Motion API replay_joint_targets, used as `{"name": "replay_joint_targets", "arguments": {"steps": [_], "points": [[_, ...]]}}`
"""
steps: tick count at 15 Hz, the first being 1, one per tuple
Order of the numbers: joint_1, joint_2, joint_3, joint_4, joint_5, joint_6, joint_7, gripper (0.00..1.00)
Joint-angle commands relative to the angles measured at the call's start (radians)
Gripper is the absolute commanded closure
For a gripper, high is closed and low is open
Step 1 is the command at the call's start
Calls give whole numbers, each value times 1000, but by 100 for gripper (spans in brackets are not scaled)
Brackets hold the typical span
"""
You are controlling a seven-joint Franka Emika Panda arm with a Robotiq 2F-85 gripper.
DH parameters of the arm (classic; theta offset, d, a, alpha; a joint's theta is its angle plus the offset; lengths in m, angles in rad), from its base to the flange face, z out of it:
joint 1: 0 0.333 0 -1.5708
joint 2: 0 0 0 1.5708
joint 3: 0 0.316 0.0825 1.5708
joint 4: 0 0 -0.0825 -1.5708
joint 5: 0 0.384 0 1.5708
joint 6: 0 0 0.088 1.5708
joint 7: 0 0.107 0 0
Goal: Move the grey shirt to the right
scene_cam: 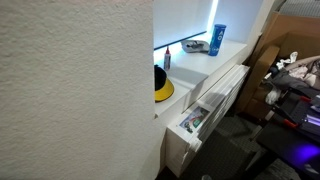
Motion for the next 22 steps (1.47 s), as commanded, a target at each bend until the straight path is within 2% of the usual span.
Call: {"name": "replay_joint_targets", "arguments": {"steps": [1,3,4,8,10,13,16,18,19,22], "points": [[-14,177,6,216,37,-88,-6,0],[-13,227,-5,271,40,-156,14,0],[-17,161,-3,161,26,-76,2,0],[-17,220,-4,236,27,-115,6,0],[-12,230,-4,250,26,-96,7,0],[2,338,-52,346,61,-142,20,0],[-10,414,-55,374,97,-172,9,0],[-9,473,-51,427,80,-206,25,0],[-15,412,-48,333,75,-149,14,0],[-13,465,-48,380,75,-156,14,0]]}}
